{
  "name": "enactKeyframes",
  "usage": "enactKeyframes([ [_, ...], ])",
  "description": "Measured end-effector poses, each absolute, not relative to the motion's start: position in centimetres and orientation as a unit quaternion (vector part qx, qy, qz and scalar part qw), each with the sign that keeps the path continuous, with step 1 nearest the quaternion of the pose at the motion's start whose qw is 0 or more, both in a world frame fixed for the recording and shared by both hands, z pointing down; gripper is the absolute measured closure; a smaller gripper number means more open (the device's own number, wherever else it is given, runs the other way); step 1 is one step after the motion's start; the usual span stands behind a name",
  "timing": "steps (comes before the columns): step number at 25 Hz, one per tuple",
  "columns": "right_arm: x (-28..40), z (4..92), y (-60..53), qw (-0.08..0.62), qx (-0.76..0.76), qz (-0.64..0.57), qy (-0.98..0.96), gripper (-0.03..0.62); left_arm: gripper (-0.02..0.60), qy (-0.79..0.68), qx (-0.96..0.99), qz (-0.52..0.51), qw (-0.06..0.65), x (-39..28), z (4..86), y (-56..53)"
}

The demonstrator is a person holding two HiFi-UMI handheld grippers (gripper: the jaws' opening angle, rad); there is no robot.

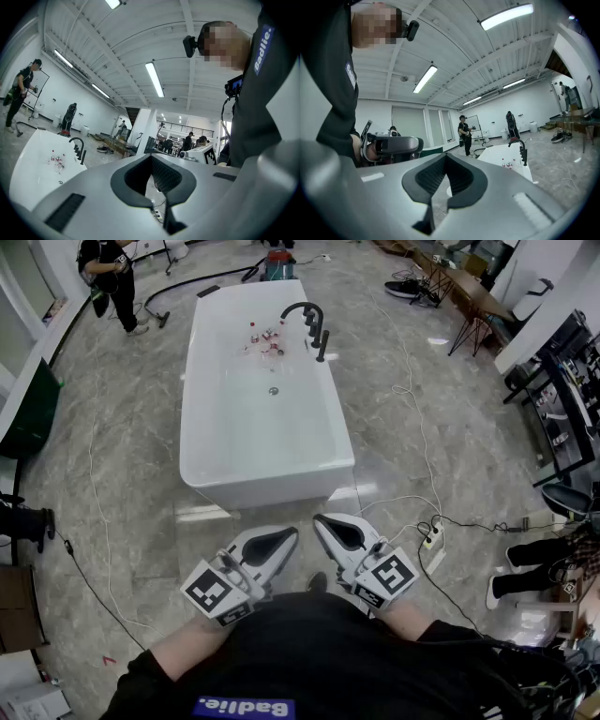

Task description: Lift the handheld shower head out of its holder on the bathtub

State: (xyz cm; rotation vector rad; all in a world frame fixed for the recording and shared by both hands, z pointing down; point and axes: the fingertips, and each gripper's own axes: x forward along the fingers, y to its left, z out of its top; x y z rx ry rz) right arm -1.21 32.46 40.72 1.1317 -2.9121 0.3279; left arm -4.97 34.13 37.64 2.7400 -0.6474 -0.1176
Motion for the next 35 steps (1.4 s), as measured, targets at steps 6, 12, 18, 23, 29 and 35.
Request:
enactKeyframes([
  [6,-1.2,41.0,32.7,0.0,0.361,0.107,-0.926,0.594,0.581,-0.231,0.958,-0.045,0.162,-5.0,37.4,34.2],
  [12,-0.8,41.0,32.4,-0.018,0.358,0.117,-0.926,0.592,0.581,-0.235,0.958,-0.054,0.157,-4.5,37.2,33.5],
  [18,1.7,40.5,31.9,-0.034,0.362,0.116,-0.924,0.592,0.581,-0.229,0.961,-0.036,0.148,-2.4,37.2,33.7],
  [23,4.9,40.6,31.3,-0.042,0.363,0.119,-0.923,0.592,0.581,-0.244,0.96,-0.039,0.135,0.0,36.7,33.7],
  [29,7.4,41.1,29.2,-0.044,0.359,0.129,-0.923,0.592,0.581,-0.261,0.956,-0.057,0.125,1.4,35.4,32.0],
  [35,7.5,40.4,24.1,-0.04,0.37,0.127,-0.92,0.592,0.581,-0.261,0.956,-0.056,0.124,0.9,35.7,27.2],
])
